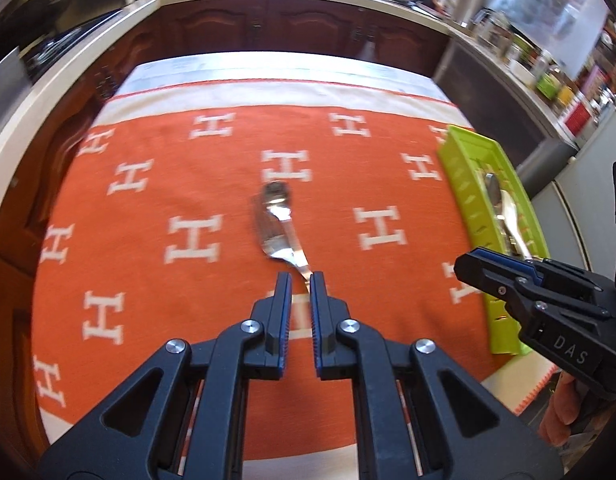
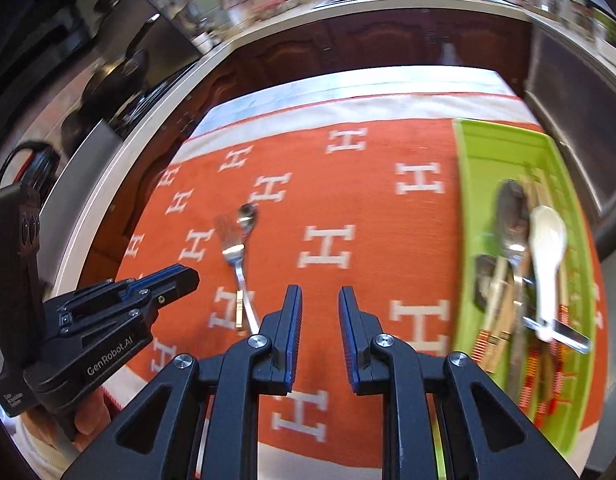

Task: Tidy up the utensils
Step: 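Move both open tools back over the fork and steel spoon, then grasp the steel fork with the right tool while the left tool grasps the steel spoon, then carry the fork and spoon into the green tray and open both tools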

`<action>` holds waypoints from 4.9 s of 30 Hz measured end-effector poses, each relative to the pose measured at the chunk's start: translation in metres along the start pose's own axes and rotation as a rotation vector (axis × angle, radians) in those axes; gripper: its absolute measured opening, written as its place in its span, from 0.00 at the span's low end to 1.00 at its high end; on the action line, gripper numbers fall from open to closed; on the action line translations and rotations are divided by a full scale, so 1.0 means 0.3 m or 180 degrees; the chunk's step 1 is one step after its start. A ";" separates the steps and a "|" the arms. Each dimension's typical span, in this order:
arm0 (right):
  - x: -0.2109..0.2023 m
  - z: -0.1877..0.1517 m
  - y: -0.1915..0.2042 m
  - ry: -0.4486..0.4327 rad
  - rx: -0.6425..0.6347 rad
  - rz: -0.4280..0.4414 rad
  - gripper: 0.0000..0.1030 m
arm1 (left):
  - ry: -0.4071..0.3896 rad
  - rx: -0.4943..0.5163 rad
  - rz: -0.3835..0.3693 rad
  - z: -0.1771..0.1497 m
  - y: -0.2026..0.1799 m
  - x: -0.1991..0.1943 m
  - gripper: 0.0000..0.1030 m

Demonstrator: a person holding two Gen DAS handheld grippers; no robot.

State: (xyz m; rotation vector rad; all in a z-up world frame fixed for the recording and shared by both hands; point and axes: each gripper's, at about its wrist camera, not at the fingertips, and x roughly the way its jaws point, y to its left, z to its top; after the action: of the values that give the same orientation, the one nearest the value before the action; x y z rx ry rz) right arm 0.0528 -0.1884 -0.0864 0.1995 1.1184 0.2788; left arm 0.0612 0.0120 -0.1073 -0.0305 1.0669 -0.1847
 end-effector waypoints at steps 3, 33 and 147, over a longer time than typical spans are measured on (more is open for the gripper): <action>0.054 0.007 0.067 0.0106 -0.0159 0.0062 0.19 | 0.0020 -0.0117 0.0095 -0.020 0.074 0.004 0.06; 0.404 0.003 0.281 0.0566 -0.0993 -0.0274 0.21 | 0.0253 -0.0409 0.0074 -0.100 0.214 0.110 0.06; -0.199 -0.021 -0.459 -0.0373 0.0701 -0.0428 0.44 | -0.0030 0.0725 -0.0168 0.058 -0.523 -0.067 0.56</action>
State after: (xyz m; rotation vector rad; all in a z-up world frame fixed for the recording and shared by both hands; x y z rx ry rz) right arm 0.0392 -0.3379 -0.0789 0.3302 1.0402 0.0232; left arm 0.0456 -0.1403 -0.0636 0.1456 1.0308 -0.3526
